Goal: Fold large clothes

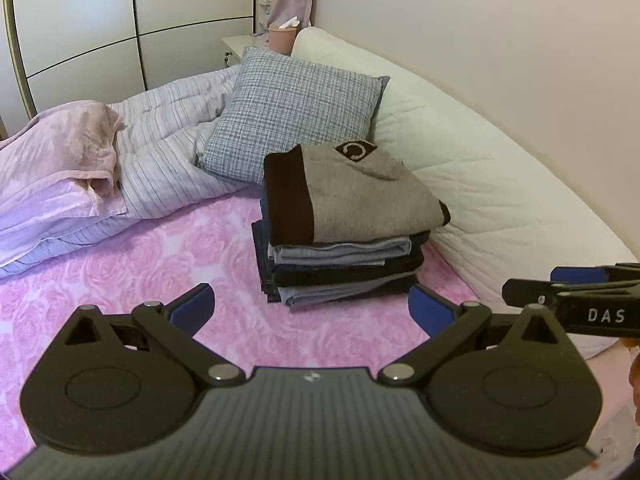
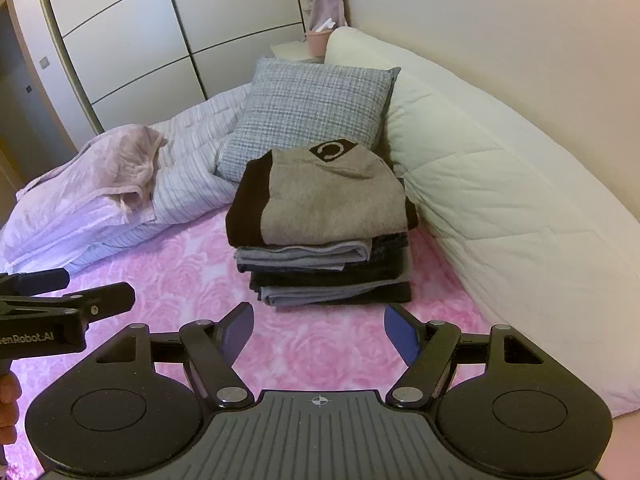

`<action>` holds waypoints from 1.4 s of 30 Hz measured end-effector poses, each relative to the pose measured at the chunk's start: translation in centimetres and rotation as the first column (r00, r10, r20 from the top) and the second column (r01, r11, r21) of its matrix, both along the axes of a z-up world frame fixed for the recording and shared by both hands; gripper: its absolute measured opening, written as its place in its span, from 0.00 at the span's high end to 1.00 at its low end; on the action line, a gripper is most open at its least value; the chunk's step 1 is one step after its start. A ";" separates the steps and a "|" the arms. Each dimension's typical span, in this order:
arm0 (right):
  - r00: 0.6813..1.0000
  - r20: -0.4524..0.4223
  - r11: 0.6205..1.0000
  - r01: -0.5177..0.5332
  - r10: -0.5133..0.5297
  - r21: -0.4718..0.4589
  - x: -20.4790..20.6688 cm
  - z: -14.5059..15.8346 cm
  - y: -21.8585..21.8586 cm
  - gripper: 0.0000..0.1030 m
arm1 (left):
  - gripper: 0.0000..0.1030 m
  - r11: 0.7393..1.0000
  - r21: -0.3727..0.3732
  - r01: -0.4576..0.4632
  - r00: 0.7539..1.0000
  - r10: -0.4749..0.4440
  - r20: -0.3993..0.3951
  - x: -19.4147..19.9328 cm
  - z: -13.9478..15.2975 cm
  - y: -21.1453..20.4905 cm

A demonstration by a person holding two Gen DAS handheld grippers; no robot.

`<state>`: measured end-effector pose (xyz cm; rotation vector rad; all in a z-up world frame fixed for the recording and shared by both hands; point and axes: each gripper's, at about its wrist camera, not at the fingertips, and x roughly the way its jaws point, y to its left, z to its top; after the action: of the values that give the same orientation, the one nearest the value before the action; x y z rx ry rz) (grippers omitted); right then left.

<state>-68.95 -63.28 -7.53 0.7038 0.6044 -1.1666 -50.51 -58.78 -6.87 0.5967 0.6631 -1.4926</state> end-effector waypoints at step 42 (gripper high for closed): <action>1.000 -0.001 0.998 -0.028 0.028 0.053 -0.8 -1.0 2.2 0.33 | 0.01 0.994 0.109 0.018 1.000 -0.019 0.004 -1.5 -1.7 0.7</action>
<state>-69.70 -61.06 -8.50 0.7369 0.6463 -1.1285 -51.97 -58.10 -8.56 0.6917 0.7400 -1.4787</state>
